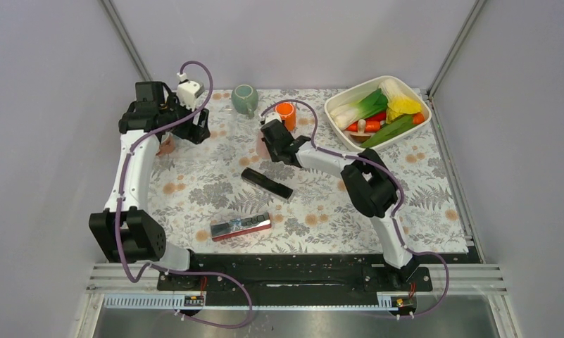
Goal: Turn the mug right side up
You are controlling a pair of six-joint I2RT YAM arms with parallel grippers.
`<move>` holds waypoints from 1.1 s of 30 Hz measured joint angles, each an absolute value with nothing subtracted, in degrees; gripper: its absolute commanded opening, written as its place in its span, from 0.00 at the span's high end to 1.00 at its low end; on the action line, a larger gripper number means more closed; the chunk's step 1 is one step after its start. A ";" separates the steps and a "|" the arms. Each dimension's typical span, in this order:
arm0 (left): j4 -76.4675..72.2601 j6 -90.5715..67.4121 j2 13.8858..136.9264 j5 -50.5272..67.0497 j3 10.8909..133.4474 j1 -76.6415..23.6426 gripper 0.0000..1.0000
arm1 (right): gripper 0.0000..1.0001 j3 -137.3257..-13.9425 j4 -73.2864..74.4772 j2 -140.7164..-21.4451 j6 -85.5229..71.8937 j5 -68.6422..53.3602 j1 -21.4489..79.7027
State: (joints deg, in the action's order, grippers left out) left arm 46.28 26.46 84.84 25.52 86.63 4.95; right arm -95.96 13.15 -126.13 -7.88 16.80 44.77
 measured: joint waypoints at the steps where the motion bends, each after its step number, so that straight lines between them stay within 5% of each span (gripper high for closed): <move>1: 46.70 25.93 83.92 26.39 85.86 4.95 0.17 | 1.00 -95.70 13.10 -125.89 -7.90 16.78 44.77; 9: 50.26 20.18 77.65 37.19 84.93 4.89 0.07 | 1.00 -79.57 10.57 -106.94 -14.63 11.33 44.80; 17: 51.22 10.94 71.55 49.56 85.06 -0.75 0.04 | 1.00 -63.16 -14.44 -79.50 -33.32 3.81 45.93; 29: 48.66 -2.22 70.78 65.36 90.30 -5.82 0.06 | 1.00 -59.42 -23.92 -75.33 -44.73 0.58 52.73; 31: 47.22 -3.49 69.78 65.80 90.28 -6.50 0.13 | 1.00 -59.40 -23.66 -75.22 -45.01 0.60 53.25; 33: 45.17 -4.95 68.73 65.67 90.28 -8.05 0.34 | 1.00 -59.42 -23.68 -74.98 -45.21 0.86 53.95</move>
